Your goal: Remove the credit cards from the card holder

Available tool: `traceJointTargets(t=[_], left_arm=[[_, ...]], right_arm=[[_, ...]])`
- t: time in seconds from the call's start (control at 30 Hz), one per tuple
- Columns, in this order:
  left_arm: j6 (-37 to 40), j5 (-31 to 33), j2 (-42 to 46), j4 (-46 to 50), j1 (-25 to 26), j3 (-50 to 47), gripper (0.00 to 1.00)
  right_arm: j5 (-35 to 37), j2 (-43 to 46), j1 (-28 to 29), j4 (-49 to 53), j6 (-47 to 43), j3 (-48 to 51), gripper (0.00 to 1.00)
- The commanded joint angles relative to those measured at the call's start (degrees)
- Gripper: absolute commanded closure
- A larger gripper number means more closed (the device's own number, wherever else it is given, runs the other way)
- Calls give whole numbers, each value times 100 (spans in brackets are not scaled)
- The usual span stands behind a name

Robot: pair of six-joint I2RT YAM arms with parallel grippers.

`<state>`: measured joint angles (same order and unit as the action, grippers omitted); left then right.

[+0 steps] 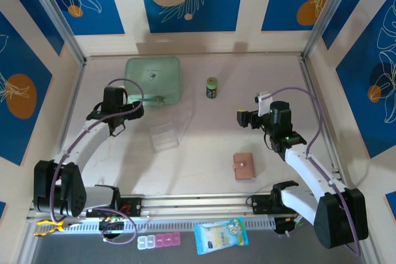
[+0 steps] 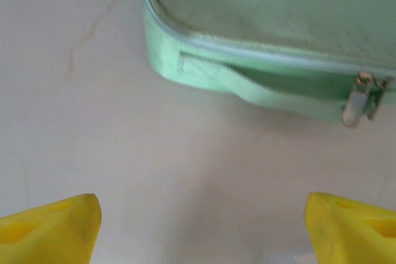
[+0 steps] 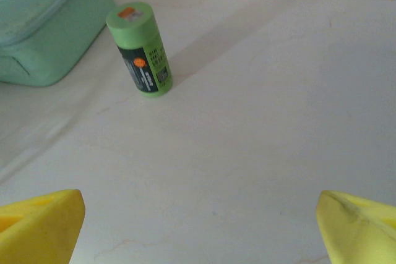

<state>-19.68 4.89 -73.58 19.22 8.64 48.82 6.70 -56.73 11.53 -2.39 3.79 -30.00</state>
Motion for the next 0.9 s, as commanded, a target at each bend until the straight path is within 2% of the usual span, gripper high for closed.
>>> traceJointTargets(t=[0.0,0.07,0.17,0.47,0.57,0.87], left_arm=[[-439,-654,126,790,138,224,17],[-703,-543,167,1023,224,276,27],[-1054,-576,298,1265,307,261,34],[-1442,-808,395,1692,706,70,55],[-1525,-704,293,1698,902,12,62],[-1668,-559,-343,1692,1199,51,67]], right_arm=[[6,60,98,444,159,-208,4],[-136,44,160,483,263,-247,4],[-350,13,332,569,333,-309,4],[125,171,882,596,476,-186,5],[239,257,965,464,491,-43,5],[332,334,975,674,351,-93,5]])
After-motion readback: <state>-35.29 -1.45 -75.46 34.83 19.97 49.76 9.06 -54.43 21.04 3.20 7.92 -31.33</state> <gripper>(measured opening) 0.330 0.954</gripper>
